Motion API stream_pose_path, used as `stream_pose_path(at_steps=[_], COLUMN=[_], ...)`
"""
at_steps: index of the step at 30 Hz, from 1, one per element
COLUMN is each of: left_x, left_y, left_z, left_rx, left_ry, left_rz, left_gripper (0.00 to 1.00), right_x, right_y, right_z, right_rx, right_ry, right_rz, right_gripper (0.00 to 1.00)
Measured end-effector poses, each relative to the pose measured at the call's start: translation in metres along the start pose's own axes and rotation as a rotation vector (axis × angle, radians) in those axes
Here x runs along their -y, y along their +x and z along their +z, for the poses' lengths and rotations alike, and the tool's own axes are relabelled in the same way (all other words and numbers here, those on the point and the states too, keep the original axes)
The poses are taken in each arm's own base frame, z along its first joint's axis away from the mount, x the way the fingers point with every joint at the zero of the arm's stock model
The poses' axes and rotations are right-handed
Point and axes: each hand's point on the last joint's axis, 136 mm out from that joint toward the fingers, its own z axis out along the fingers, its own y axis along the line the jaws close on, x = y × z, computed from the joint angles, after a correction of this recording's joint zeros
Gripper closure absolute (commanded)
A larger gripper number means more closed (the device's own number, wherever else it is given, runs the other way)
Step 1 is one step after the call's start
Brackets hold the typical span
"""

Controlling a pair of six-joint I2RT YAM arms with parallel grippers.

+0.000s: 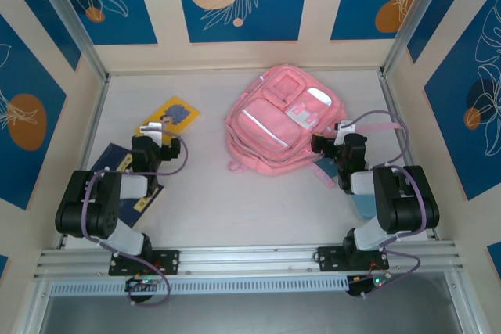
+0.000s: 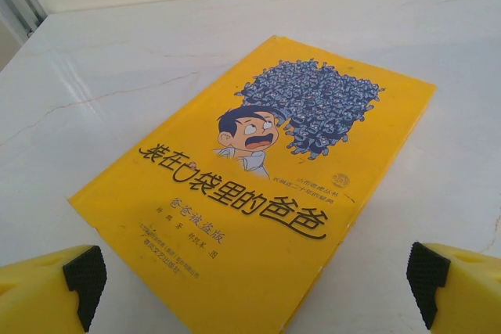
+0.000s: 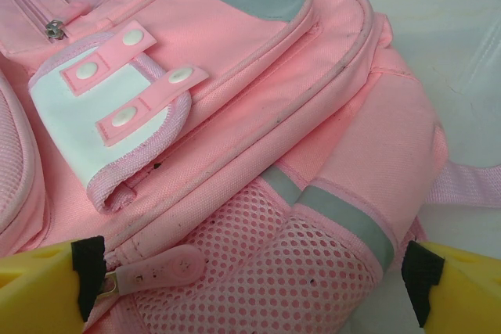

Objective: Pack books, pencil case, and school supplies into a backpack

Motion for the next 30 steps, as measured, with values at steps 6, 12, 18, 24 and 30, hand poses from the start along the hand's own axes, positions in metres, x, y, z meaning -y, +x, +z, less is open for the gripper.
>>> stream_pose_path(at_steps=[6, 12, 18, 24, 30], left_x=[0.000, 0.000, -0.003, -0.013, -0.002], left_y=[0.000, 0.000, -0.011, -0.048, -0.093], left_z=[0.000, 0.000, -0.013, -0.033, -0.056], left_rx=[0.000, -0.003, -0.007, -0.018, -0.058], left_ry=[0.000, 0.001, -0.005, -0.033, 0.053], left_rz=[0.000, 0.003, -0.002, -0.085, -0.207], left_gripper=[0.00, 0.00, 0.00, 0.00, 0.00], right_x=[0.000, 0.002, 0.007, 0.010, -0.004], right_y=[0.000, 0.000, -0.019, -0.082, -0.127], right_z=[0.000, -0.001, -0.014, -0.039, -0.055], right_rx=[0.000, 0.000, 0.013, 0.047, -0.036], right_ry=[0.000, 0.012, 0.056, 0.111, 0.078], right_rz=[0.003, 0.007, 0.023, 0.128, 0.280], right_gripper=[0.01, 0.01, 0.01, 0.01, 0.01])
